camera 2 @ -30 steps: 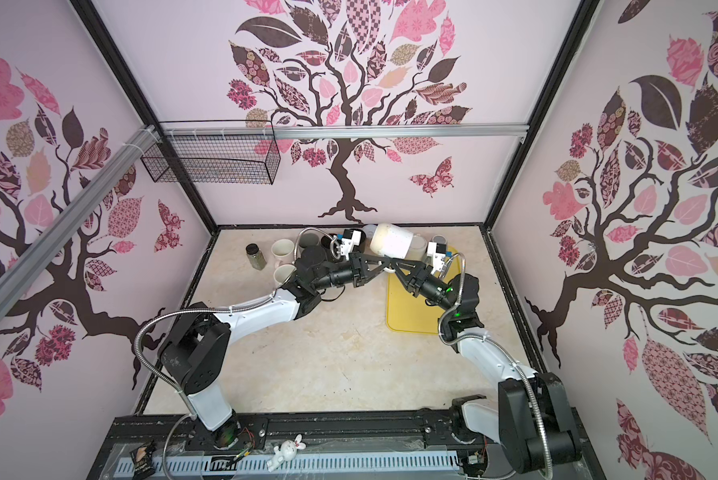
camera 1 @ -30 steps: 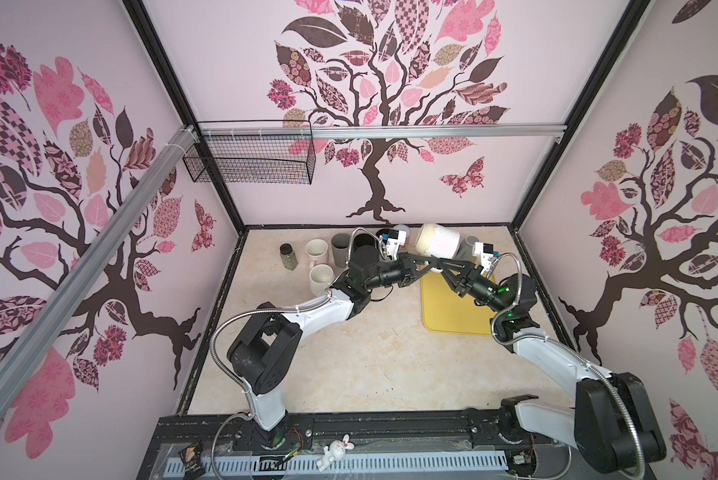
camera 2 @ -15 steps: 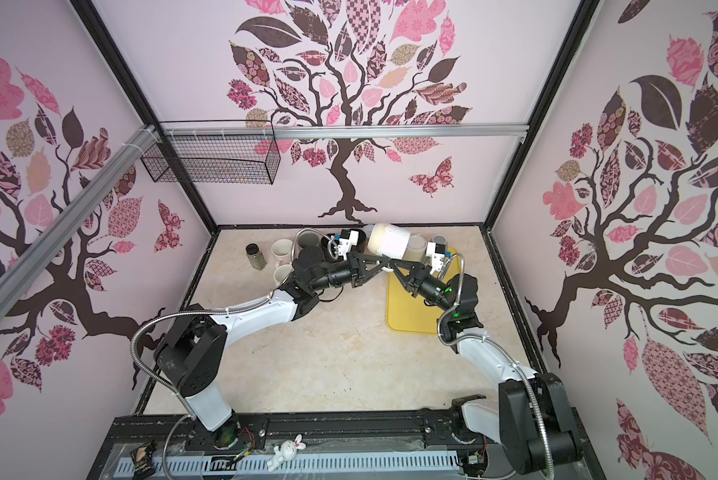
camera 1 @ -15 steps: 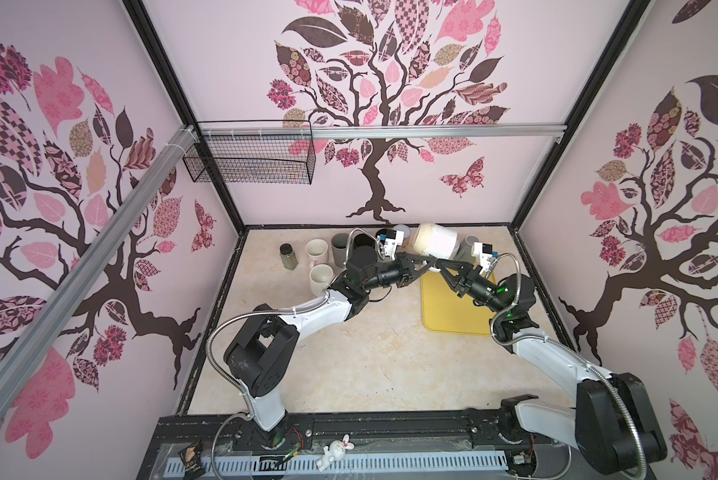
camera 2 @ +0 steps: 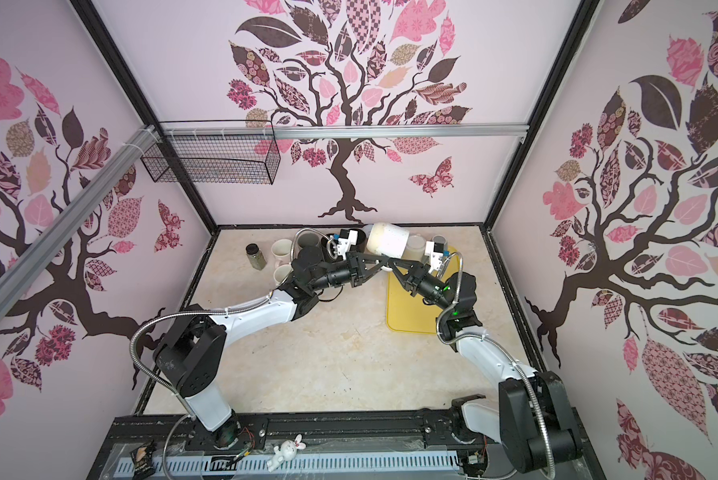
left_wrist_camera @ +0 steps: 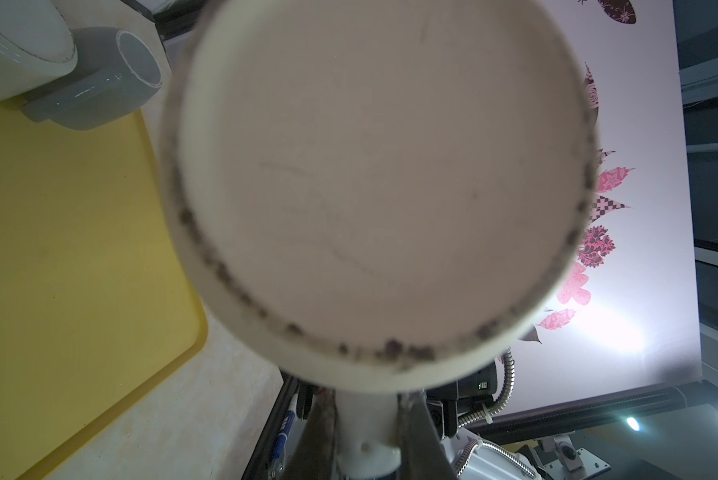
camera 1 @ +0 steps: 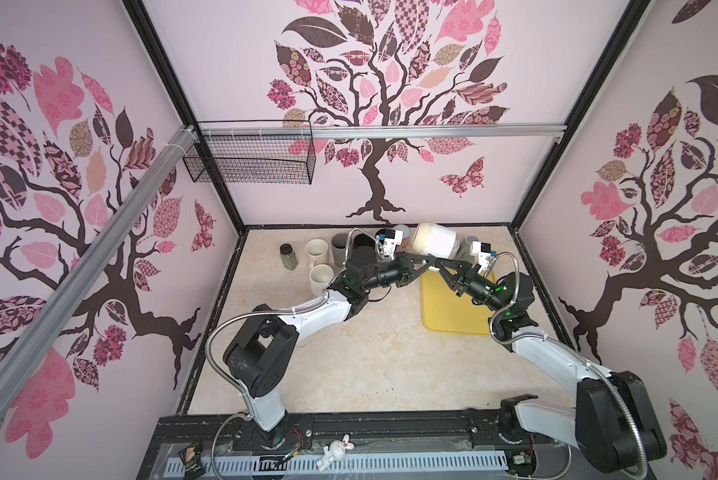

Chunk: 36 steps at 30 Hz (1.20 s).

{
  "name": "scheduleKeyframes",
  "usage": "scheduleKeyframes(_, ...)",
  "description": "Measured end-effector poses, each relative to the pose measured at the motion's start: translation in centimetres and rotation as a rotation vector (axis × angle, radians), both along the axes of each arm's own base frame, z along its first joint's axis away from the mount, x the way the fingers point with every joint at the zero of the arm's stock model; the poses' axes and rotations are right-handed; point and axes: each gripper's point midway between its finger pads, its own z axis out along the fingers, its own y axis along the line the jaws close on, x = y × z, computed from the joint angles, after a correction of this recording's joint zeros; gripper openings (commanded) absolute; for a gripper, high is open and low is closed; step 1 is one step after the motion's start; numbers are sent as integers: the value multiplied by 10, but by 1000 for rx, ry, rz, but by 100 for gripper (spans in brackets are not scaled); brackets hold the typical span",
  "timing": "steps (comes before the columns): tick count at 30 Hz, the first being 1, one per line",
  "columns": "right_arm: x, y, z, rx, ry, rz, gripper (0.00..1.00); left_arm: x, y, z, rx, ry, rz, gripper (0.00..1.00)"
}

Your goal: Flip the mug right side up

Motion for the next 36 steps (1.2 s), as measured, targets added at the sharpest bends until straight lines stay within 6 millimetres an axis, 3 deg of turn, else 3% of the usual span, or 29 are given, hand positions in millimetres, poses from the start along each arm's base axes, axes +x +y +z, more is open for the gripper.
scheduleKeyframes(15,17,28,-47,-40,135,47,0,9,30,-39,74,7,26,49)
scheduleKeyframes(20,26,35,-69,-70,178,45,0,16,47,-61,103,45,51,52)
scheduleKeyframes(27,35,36,-126,-184,316,-1,0,35,89,-103,196,97,132,52)
scheduleKeyframes(31,33,44,-155,-280,380,5,0,33,110,-122,291,107,160,55)
scheduleKeyframes(36,34,57,-173,-431,400,0,0,21,137,-129,477,39,195,55)
